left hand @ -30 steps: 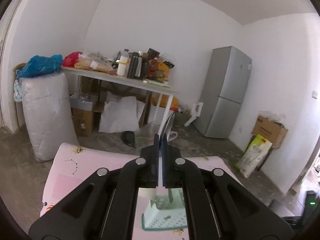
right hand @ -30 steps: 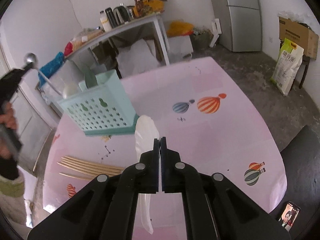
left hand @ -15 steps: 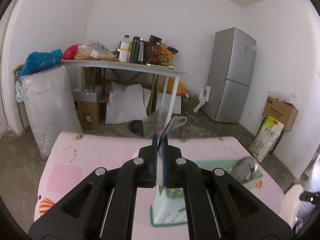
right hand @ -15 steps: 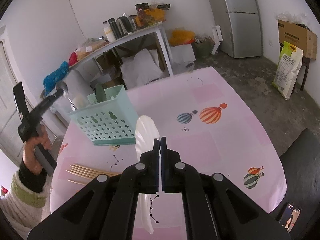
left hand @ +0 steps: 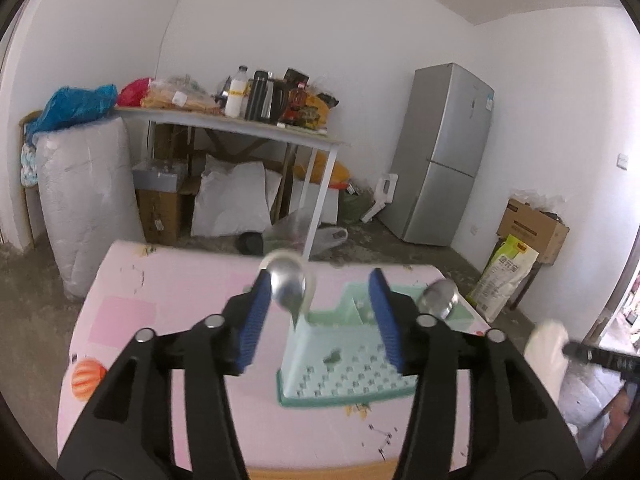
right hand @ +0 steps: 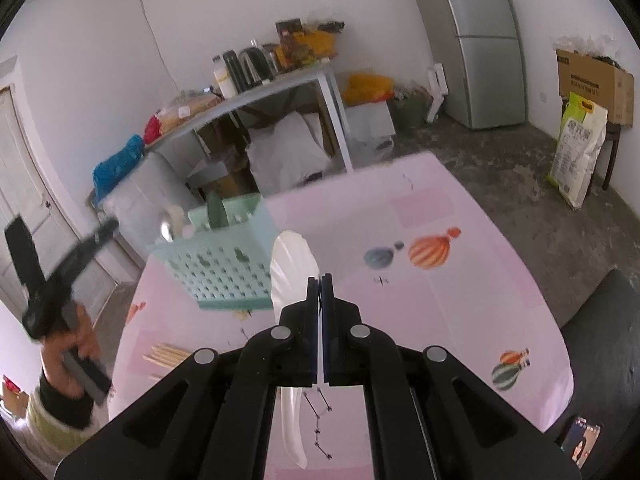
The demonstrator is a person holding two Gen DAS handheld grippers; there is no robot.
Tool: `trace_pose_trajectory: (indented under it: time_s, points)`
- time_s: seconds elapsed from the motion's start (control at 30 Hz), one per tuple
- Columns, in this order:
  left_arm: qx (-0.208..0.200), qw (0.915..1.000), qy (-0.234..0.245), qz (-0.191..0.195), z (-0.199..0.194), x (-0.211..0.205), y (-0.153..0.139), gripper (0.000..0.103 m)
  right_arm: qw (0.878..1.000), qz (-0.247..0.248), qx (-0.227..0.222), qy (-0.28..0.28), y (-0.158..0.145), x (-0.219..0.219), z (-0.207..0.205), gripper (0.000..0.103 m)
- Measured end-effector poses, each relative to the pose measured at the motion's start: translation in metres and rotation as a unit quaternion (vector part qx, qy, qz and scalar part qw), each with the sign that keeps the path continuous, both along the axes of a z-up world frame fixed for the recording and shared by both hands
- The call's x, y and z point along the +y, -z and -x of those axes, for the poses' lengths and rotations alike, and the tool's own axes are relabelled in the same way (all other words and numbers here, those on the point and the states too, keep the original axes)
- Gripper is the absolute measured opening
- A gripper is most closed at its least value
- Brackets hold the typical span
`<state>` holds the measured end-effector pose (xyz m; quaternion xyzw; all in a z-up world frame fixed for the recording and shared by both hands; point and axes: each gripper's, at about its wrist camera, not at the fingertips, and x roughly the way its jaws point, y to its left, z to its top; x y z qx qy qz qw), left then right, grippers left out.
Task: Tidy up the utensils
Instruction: 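Lower the white paddle into the mint holder and open the right gripper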
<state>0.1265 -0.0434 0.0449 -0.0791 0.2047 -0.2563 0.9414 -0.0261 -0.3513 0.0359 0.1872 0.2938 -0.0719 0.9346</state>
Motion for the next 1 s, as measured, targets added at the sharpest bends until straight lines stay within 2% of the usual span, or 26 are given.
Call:
trace_pose_trajectory:
  time_s: [0.2,0.43,0.57,0.73,0.9,1.0]
  points:
    - [0.042,0.9985,0.016,-0.033,0.025,-0.002,0.022,0.064,0.997,0.012,-0.073,0.020,-0.038,-0.001,-0.018,0.002]
    - [0.066,0.9965,0.015,-0.049,0.040,0.005,0.039,0.071,0.984,0.041,-0.166,0.053,-0.065,0.007,-0.060,0.002]
    - [0.069,0.9963,0.003,-0.052,0.039,0.012,0.039,0.073,0.974,0.072,-0.205,0.069,-0.063,0.018,-0.090,0.002]
    - [0.067,0.9960,-0.010,-0.059,0.034,0.020,0.038,0.074,0.966,0.097,-0.230,0.074,-0.056,0.029,-0.125,0.002]
    - [0.070,0.9954,-0.017,-0.063,0.029,0.025,0.041,0.074,0.964,0.127,-0.225,0.058,-0.035,0.043,-0.152,0.002]
    - [0.068,0.9952,-0.017,-0.068,0.026,0.024,0.043,0.074,0.968,0.126,-0.211,0.048,-0.016,0.046,-0.161,0.002]
